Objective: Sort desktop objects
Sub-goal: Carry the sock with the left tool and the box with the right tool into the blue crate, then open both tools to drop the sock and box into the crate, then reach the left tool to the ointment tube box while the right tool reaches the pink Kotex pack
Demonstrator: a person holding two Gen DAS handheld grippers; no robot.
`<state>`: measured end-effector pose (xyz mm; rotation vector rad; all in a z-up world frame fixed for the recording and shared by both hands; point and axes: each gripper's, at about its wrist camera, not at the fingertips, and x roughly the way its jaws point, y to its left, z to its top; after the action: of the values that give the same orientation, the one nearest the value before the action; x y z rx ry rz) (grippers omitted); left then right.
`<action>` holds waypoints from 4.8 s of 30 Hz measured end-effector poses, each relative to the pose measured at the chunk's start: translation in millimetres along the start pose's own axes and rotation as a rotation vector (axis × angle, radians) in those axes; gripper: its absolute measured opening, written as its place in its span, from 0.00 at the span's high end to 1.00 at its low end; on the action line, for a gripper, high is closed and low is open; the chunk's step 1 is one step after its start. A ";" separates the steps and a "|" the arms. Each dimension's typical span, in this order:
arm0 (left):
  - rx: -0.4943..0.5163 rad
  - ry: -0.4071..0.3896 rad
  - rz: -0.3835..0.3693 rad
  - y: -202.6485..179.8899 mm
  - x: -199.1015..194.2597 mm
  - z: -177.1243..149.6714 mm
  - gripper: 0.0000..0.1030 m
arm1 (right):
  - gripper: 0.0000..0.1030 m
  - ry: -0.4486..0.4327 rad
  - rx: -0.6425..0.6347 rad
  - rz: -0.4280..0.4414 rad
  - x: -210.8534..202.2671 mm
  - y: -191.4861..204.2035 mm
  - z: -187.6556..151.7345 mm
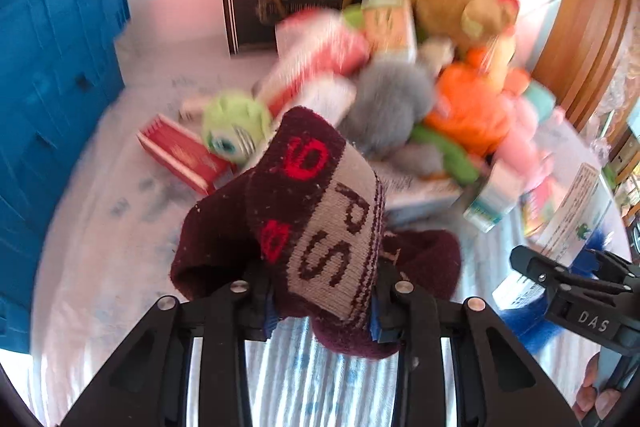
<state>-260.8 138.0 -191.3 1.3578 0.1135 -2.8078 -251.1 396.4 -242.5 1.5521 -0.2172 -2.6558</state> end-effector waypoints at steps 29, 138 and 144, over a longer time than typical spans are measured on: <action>-0.037 -0.486 0.260 151.2 -247.3 8.3 0.69 | 0.26 -0.482 -0.375 0.234 -222.3 253.2 4.7; 0.324 0.280 -0.167 -36.7 143.4 14.2 0.33 | 0.00 0.026 0.166 -0.151 44.8 -82.5 49.6; 0.267 0.238 -0.145 -44.1 137.5 7.3 0.38 | 0.00 0.056 0.214 -0.129 76.3 -82.0 50.4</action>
<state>-354.1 183.2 -292.0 1.8090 -0.1730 -2.8448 -330.8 472.9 -296.2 1.7558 -0.4254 -2.7600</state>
